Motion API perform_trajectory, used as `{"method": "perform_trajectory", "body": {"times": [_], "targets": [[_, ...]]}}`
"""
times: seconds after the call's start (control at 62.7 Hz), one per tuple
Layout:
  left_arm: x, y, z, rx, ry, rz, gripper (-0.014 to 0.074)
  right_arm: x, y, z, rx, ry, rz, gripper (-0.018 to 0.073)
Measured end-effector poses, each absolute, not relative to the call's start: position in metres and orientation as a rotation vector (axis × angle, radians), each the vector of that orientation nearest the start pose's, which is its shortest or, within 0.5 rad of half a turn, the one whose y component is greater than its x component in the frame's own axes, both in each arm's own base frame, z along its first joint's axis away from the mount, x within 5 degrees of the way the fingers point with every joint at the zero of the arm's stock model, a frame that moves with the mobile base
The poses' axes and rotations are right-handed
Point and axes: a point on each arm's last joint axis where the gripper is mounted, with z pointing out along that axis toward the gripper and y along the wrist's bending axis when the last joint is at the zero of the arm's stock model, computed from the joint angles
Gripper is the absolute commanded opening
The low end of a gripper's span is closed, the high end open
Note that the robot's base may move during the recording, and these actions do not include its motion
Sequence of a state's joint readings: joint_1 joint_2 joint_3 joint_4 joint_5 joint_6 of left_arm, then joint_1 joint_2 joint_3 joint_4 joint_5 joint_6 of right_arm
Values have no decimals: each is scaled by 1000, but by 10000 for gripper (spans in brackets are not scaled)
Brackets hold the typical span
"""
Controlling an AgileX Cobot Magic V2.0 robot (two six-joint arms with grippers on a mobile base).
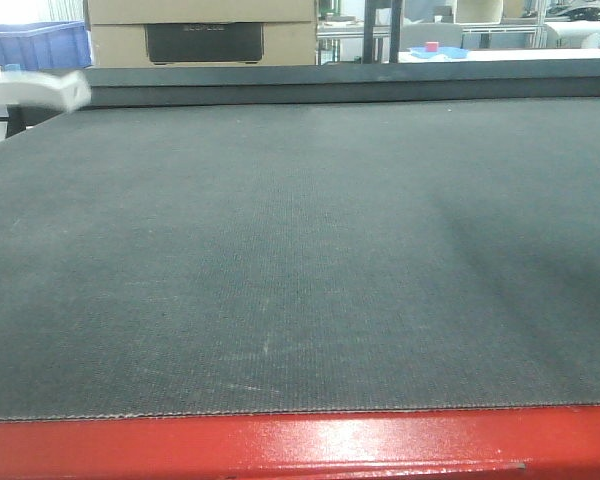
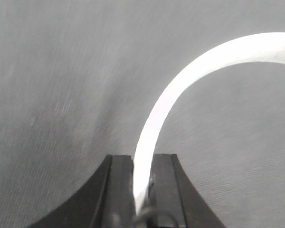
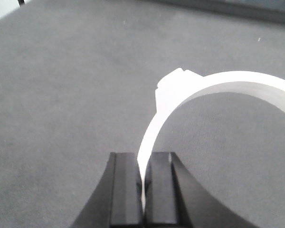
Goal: Grab PVC pipe and place in blue bin
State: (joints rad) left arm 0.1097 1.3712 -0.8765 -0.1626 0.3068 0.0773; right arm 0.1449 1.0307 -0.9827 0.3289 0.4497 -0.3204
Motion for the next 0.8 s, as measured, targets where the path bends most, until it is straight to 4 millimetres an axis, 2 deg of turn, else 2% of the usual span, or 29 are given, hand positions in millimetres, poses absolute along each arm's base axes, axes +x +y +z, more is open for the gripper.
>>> {"method": "perform_trajectory", "body": {"times": [0.303, 0.495, 0.638, 0.798], "targets": [[250, 12, 328, -117, 2070, -60, -111, 184, 40, 404, -254, 1839, 217, -167], [215, 8, 360, -94, 1955, -59, -111, 167, 38, 396, -244, 1833, 225, -167], [185, 7, 376, -76, 1882, -49, -111, 155, 36, 393, -233, 1817, 232, -159], [155, 5, 376, -70, 1830, -47, -111, 141, 33, 396, -218, 1771, 237, -154]]}}
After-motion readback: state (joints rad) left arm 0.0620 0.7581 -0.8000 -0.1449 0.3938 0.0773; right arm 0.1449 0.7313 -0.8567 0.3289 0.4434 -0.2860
